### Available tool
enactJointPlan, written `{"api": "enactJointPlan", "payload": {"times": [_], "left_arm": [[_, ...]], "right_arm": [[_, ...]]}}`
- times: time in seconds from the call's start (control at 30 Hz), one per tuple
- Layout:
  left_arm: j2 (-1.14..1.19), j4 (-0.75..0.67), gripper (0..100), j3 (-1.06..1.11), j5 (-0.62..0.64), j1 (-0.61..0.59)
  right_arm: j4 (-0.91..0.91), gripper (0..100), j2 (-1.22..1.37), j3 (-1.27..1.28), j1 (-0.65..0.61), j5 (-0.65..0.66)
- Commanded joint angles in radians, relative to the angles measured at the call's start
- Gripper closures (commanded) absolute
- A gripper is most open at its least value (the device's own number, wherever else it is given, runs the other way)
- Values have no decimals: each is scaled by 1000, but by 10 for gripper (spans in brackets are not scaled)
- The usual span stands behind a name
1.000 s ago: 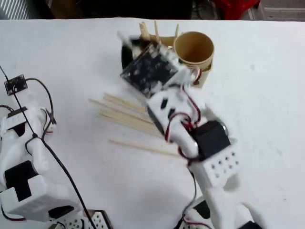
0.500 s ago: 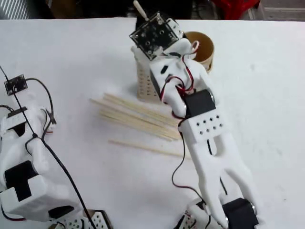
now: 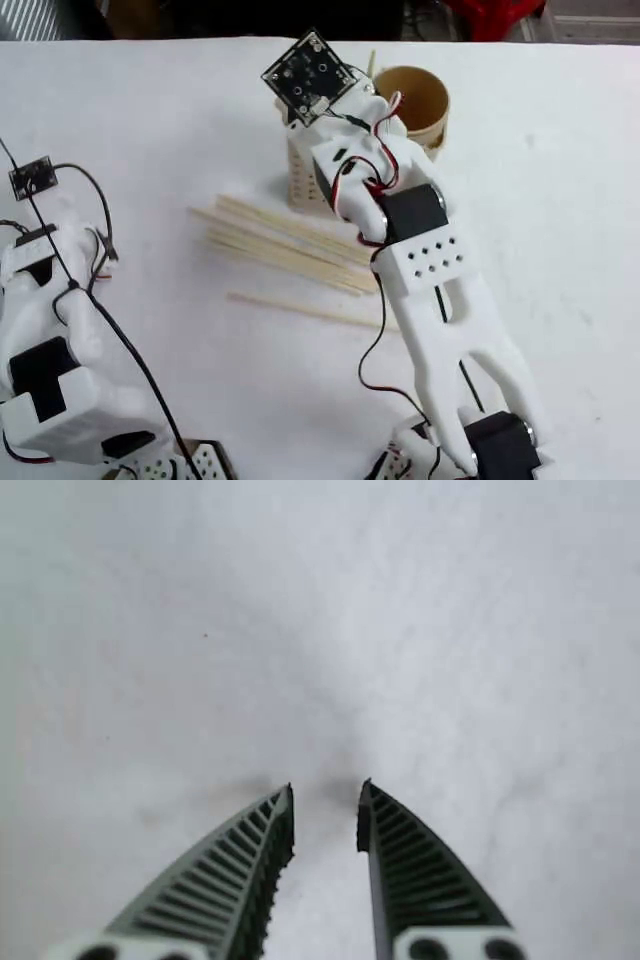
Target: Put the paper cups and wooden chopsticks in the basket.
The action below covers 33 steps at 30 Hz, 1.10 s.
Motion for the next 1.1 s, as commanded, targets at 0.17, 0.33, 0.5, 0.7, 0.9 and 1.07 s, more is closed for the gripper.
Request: {"api": "enactJointPlan", "payload": {"times": [0.17, 0.33, 0.5, 0.7, 0.9, 1.07], "left_arm": [[-5, -18, 876, -5, 11, 13], [-5, -18, 876, -5, 11, 13], [-5, -18, 876, -5, 9, 22], [-5, -18, 876, -5, 9, 22], [-5, -18, 876, -5, 9, 22], [-5, -18, 876, -5, 9, 22]], "right_arm": [[225, 797, -18, -57, -39, -3], [463, 837, -50, -52, -117, 3], [659, 833, -48, -18, -266, 34], [535, 833, 35, 336, -395, 147], [246, 836, 194, 546, -392, 212], [151, 836, 323, 546, -392, 212]]}}
